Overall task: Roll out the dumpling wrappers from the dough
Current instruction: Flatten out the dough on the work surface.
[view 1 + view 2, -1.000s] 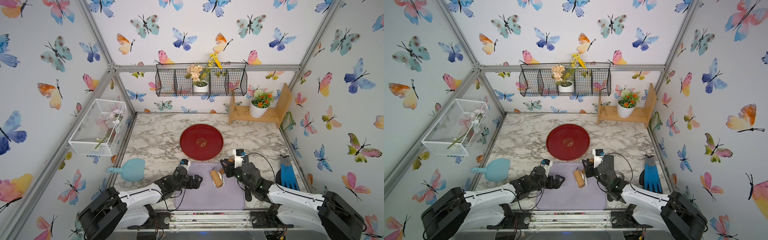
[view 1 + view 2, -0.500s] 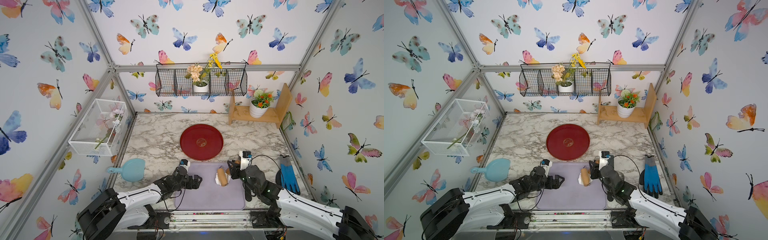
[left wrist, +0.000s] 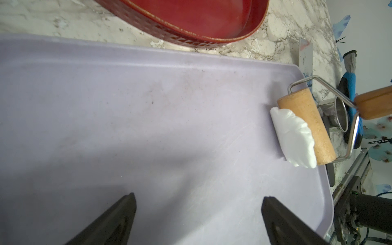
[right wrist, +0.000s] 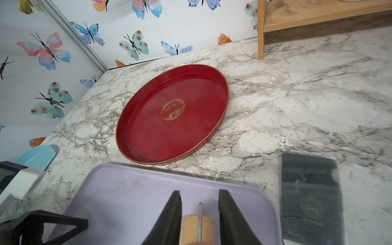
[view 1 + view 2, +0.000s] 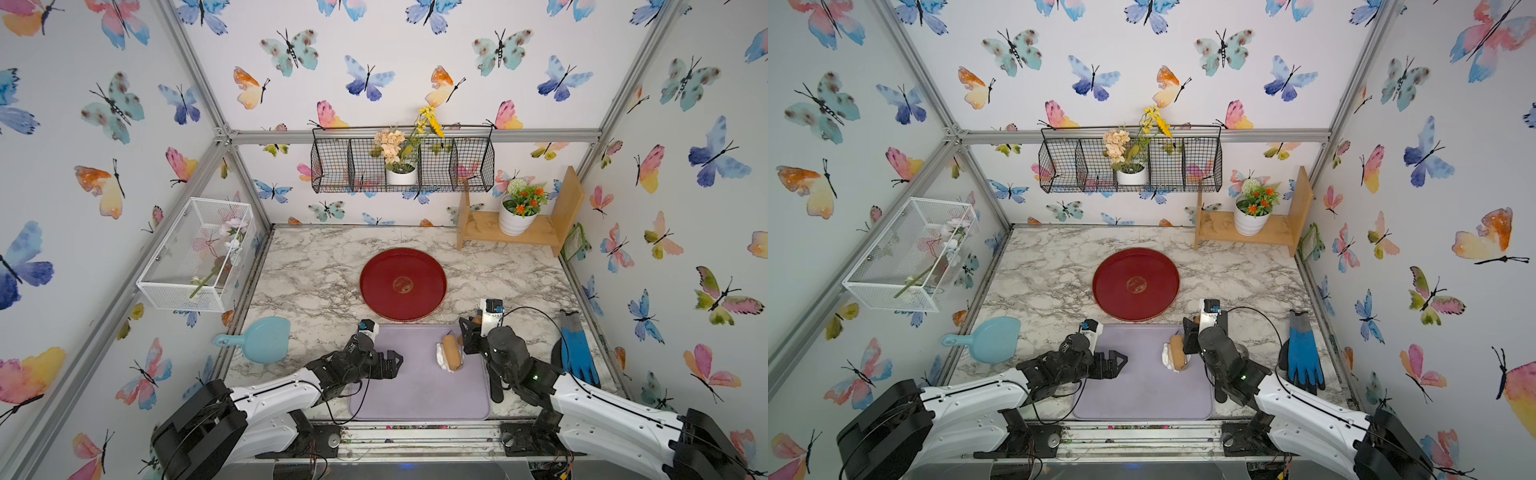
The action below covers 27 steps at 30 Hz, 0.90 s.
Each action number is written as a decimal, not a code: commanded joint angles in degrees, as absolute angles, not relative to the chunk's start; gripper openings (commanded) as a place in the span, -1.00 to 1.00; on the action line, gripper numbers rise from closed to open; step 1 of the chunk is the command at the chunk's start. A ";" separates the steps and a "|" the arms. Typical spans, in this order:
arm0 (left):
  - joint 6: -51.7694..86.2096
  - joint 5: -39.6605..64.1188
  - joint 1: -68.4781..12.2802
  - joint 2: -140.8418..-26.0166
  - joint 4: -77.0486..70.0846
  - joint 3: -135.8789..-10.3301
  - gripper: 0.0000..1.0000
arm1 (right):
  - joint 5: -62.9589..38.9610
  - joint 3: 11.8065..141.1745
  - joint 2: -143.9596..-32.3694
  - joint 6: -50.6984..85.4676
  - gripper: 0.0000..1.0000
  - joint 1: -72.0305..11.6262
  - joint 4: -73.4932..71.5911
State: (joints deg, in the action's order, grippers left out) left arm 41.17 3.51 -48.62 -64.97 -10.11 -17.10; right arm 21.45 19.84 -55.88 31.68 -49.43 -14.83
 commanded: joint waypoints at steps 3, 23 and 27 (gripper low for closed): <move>41.12 1.69 -48.87 -64.94 -7.41 -17.98 0.97 | 12.61 15.48 -63.77 34.20 -0.95 -50.99 -14.56; 41.08 1.68 -48.87 -64.79 -7.31 -17.91 0.97 | 17.44 20.00 -63.48 36.34 -0.95 -53.61 -16.99; 41.18 1.54 -48.93 -64.12 -7.03 -17.72 0.97 | 24.56 22.40 -58.11 34.07 -0.95 -53.61 -9.31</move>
